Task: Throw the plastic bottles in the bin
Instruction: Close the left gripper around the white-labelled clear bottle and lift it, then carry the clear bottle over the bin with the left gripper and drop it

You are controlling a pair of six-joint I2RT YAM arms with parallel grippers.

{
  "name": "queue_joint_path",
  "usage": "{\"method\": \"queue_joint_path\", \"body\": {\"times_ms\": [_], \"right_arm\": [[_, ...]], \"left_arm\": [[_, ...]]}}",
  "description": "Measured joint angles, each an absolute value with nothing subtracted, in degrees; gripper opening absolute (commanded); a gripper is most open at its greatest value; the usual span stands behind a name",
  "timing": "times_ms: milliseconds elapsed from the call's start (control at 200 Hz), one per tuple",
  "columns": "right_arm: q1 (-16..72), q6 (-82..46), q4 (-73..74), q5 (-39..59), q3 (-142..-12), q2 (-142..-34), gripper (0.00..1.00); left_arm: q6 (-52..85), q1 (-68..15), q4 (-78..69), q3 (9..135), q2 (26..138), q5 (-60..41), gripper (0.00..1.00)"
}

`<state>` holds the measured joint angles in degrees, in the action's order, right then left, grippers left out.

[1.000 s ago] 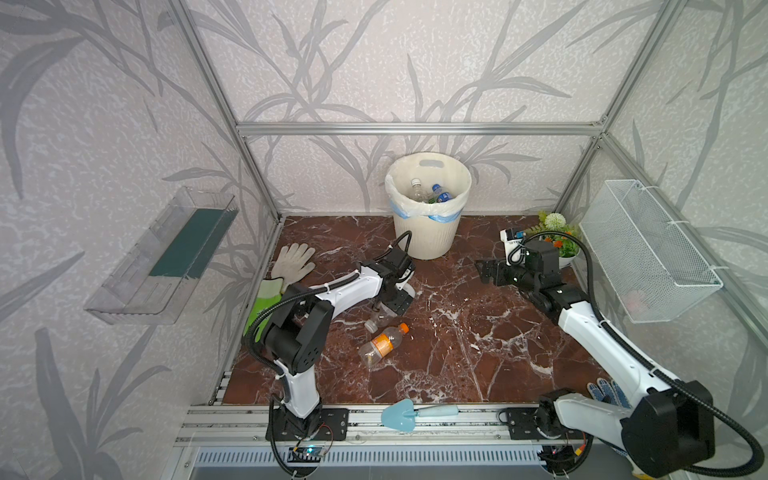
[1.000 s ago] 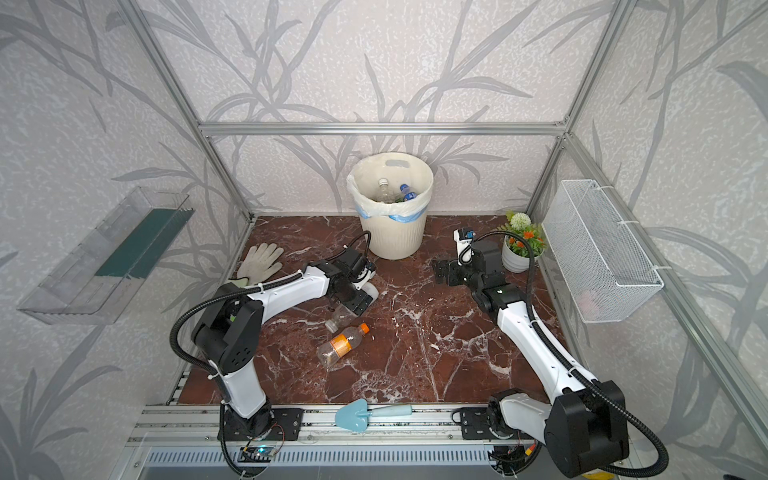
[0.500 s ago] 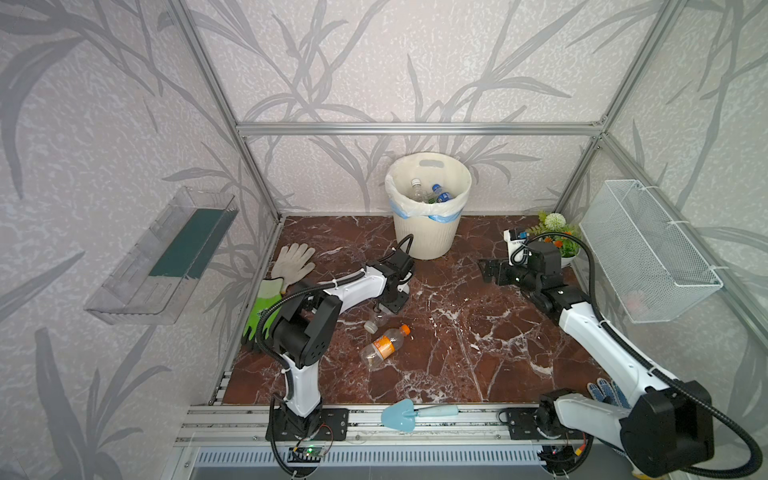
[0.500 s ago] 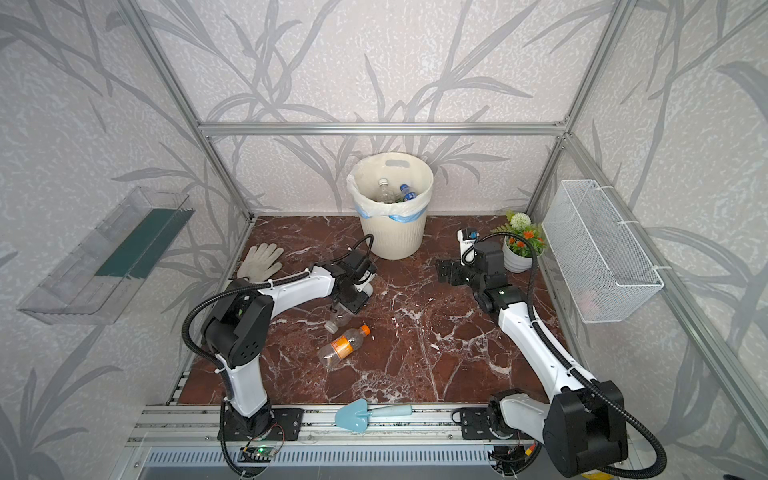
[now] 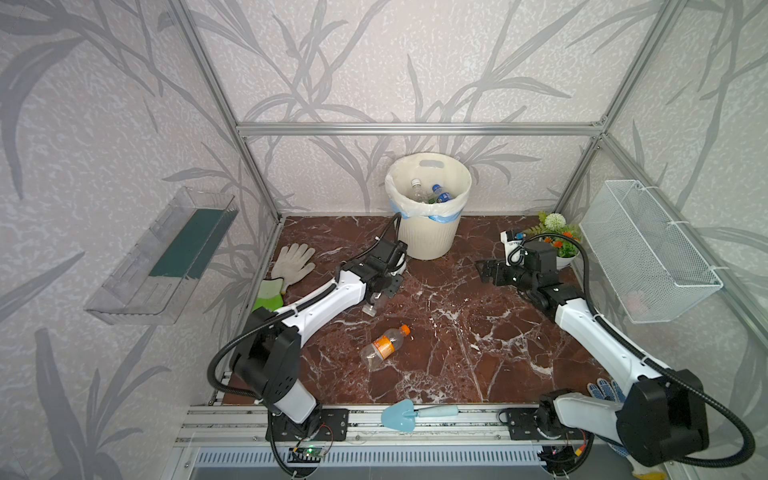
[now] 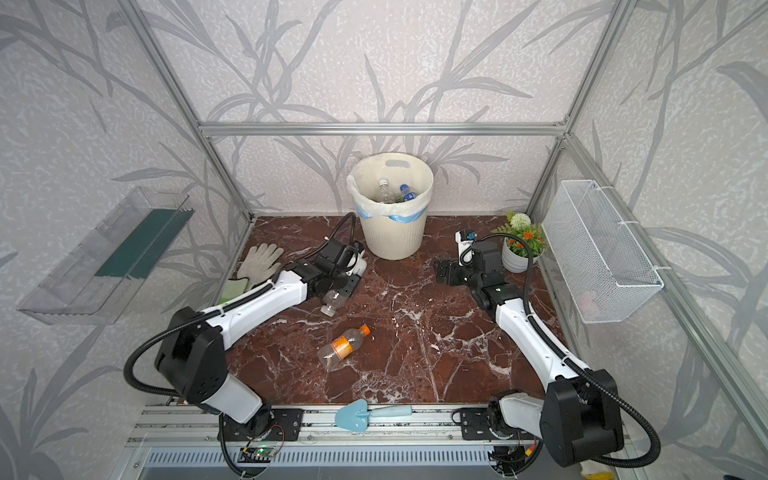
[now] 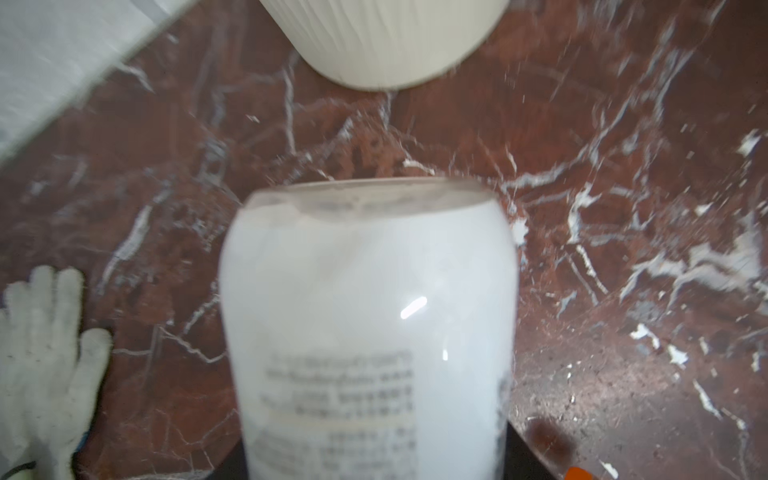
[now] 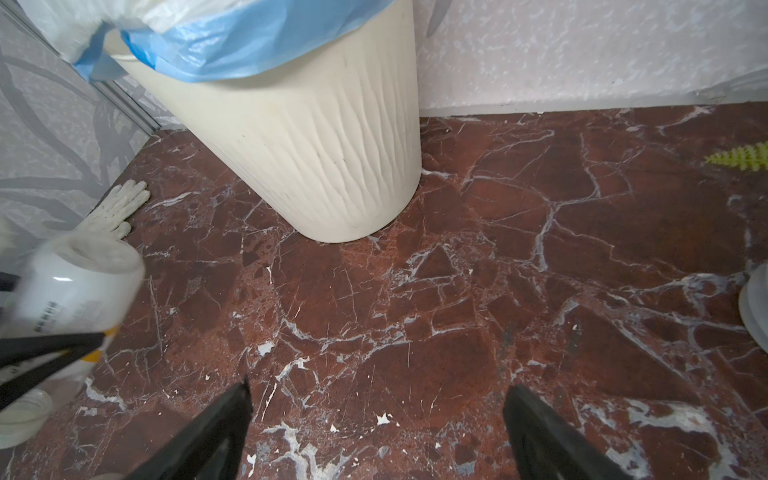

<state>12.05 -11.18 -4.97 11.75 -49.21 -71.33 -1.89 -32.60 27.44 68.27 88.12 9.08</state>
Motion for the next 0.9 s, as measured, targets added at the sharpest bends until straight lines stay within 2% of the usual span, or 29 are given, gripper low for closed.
{"method": "queue_joint_path", "body": {"times_ms": [215,490,640,900], "right_arm": [[12.05,-12.53,-4.47,14.22,-48.38,-74.06,0.94],[12.86,-12.97,-6.15,15.31,-48.36,-76.95,0.93],[14.09,-12.82,-7.16,15.07,-48.36,-76.86,0.92],[15.31,-13.3,-6.83,13.98,-46.19,-73.97,0.92]], "left_arm": [[0.75,-30.89,18.09,60.93,70.3,12.36,0.53],[2.22,-29.17,1.08,52.86,50.85,11.55,0.53],[2.02,-29.1,-8.36,54.22,49.32,7.03,0.52],[0.56,-29.1,-15.42,63.86,56.1,-2.24,0.52]]}}
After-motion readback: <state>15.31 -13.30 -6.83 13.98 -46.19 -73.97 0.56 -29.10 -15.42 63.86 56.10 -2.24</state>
